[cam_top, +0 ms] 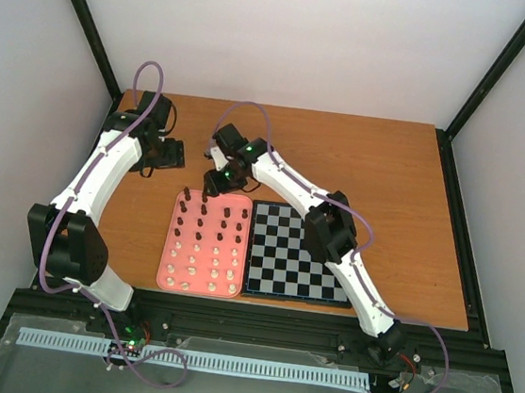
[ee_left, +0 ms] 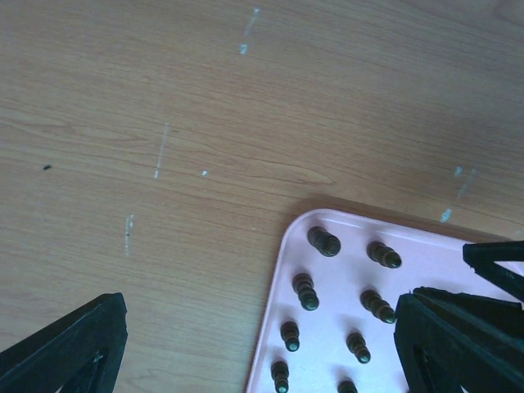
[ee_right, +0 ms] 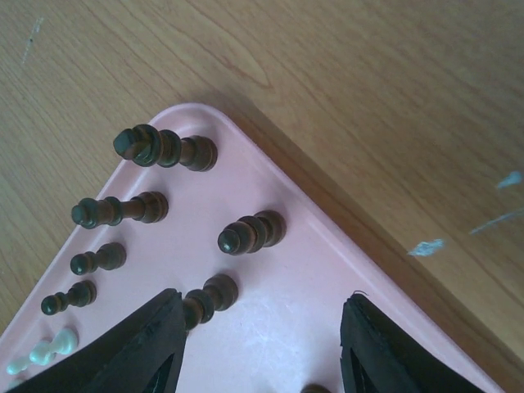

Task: Set up the chess pieces on the board
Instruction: Pick up the chess piece from the storage box.

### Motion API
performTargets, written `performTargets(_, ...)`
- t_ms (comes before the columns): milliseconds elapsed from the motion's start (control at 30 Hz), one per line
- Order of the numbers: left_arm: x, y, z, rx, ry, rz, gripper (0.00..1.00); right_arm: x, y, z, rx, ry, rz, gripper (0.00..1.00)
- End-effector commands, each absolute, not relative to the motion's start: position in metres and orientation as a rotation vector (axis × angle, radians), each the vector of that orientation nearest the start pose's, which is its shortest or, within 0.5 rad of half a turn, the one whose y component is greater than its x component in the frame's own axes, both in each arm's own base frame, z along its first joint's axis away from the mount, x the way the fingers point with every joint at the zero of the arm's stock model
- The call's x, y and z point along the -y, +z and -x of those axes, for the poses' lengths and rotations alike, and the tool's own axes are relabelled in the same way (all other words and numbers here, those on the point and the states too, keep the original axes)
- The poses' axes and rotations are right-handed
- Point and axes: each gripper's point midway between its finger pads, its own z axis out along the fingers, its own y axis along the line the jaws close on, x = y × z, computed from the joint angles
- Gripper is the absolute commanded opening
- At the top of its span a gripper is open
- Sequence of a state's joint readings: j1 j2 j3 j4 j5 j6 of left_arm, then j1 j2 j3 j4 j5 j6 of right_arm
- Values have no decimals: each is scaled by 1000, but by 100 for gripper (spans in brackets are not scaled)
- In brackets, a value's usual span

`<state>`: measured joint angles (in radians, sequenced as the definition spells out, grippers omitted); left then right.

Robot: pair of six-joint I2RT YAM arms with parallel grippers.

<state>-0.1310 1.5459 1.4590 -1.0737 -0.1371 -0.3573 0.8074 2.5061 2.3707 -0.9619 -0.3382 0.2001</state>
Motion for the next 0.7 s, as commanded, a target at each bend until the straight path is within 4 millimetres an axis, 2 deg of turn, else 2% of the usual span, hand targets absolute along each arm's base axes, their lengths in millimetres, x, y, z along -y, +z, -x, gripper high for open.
performTargets(0,6,195,-352,-2680,177,449,100,-489,90,-361,-2598,823,945,51)
performTargets(200,-7,192,-349,-2668,195,538,100,-497,82,-358,-2604,824,948,49)
performTargets(400,-5,186,-351,-2688,125,564,100,-499,76,-363,-2605,795,928,47)
performTargets(667,-7,191,-349,-2669,111,570,100,-501,64,-367,-2614,781,924,44)
